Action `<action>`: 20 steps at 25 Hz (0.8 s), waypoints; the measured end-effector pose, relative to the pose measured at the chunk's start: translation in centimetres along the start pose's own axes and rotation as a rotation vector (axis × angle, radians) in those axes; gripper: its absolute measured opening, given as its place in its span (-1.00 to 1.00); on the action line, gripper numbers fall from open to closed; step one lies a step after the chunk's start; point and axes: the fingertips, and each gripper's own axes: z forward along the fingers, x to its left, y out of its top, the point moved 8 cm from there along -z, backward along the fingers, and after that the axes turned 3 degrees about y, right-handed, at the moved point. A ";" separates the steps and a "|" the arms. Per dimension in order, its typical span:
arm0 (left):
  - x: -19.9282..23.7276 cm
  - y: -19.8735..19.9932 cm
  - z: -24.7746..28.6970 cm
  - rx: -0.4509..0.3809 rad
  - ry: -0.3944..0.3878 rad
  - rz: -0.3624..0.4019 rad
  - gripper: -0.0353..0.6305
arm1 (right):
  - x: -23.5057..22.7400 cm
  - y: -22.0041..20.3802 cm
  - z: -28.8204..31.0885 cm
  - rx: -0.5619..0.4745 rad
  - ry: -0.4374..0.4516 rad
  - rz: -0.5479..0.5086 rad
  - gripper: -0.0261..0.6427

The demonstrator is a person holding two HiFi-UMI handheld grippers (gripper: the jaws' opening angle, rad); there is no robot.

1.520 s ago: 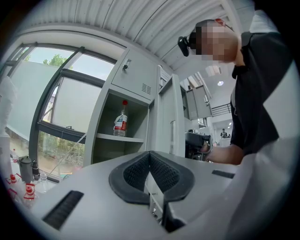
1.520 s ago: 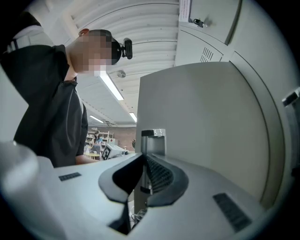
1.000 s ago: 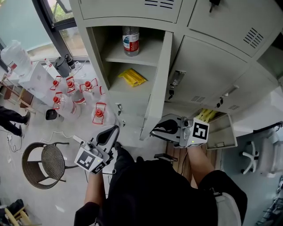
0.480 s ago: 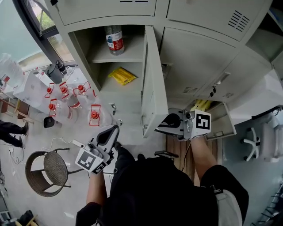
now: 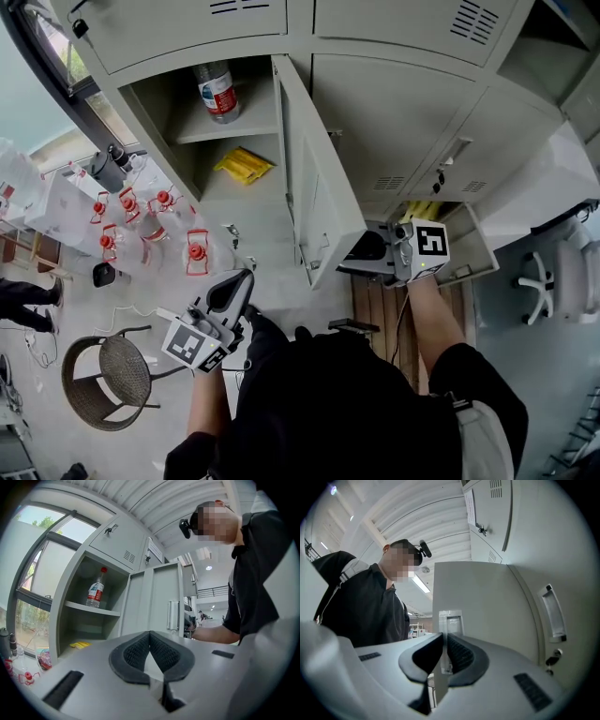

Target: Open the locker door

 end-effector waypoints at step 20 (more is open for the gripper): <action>-0.4 0.1 0.1 0.014 -0.009 -0.004 -0.86 | 1.7 -0.7 -1.4 -0.006 -0.153 -0.046 -0.89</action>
